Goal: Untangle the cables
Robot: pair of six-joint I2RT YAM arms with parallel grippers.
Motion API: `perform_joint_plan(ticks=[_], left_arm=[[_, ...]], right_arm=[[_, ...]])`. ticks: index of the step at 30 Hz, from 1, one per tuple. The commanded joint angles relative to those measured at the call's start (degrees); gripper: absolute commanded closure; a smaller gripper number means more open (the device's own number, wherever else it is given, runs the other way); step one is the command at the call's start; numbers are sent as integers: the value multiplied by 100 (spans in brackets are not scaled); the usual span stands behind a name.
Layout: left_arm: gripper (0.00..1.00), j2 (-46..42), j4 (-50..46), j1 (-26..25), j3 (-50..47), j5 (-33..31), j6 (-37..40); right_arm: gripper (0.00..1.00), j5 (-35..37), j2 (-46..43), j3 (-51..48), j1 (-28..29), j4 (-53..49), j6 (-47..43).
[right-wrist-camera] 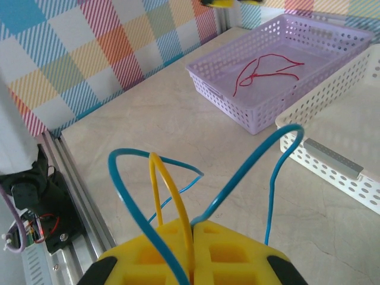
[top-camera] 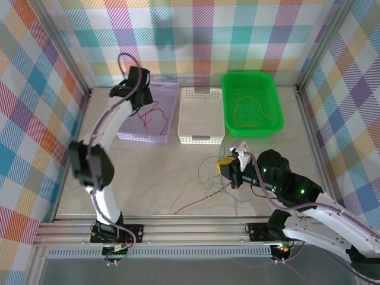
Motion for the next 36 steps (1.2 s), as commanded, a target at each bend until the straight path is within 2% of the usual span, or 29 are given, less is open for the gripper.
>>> perform_joint_plan(ticks=[1,4,7,10,16,20,25,31,36], left_arm=[[44,-1316,293,-122,-1091,1205,-581],[42,-2418,638,-567,-2140,1400,-861],[41,-3283,792,-1299,-2900,1311,-1014],[41,-4025,961,-2079,-3630,1028,-1207],[40,-5106,1715,-3136,-5165,813,-1841],[39,-5202,2366,-3830,-5778,665,-1927],[39,-4893,3561,-4772,-6274,547,-1766],[38,-3883,4303,-5403,-6204,477,-1534],[38,-3421,4263,-5554,-5873,266,-1335]], right_arm=[[100,-838,170,93,-592,290,413],[100,-1807,454,179,-1412,441,849],[100,-2502,791,247,-1976,626,1214],[100,-2897,1103,361,-2198,706,1432],[100,-3263,1252,364,-2258,1034,1756],[100,-3307,1285,364,-2259,1080,1824],[100,-3509,1385,436,-2276,1094,1940],[100,-3685,1440,514,-2291,980,1958],[100,-3822,1381,531,-2294,962,2013]])
